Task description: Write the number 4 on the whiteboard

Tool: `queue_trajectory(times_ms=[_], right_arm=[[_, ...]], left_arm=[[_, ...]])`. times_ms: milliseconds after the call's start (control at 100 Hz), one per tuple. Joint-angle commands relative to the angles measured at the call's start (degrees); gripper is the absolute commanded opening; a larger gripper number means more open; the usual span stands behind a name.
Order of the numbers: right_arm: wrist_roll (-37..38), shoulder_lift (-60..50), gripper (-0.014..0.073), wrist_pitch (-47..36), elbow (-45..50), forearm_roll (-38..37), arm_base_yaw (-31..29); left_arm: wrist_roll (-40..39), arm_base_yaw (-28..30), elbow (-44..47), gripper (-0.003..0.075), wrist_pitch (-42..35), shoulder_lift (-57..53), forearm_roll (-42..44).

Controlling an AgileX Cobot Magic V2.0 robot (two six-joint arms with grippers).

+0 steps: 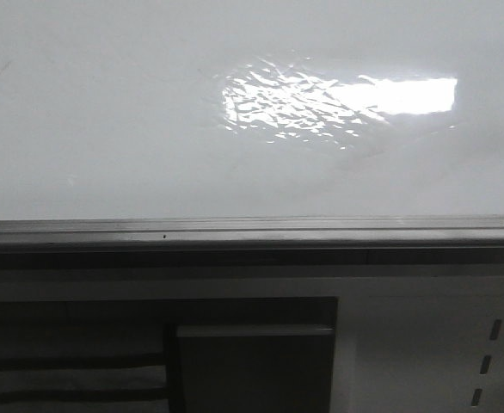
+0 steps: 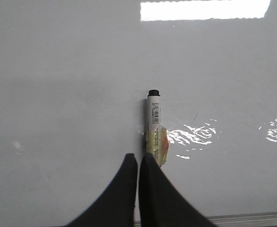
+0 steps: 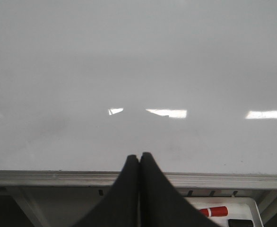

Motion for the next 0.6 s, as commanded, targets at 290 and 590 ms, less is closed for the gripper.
queue_trajectory(times_ms=[290,590], right_arm=[[-0.57,0.88,-0.0071,-4.15,-1.97,0.26,-0.22],[0.86,0.88,0.0458,-4.64,-1.97,0.26,-0.22]], left_arm=[[0.1,0.11,-1.94,-0.002,-3.82,0.86,-0.54],[-0.01,0.11,-1.94,0.0445,-4.81,0.86,1.15]])
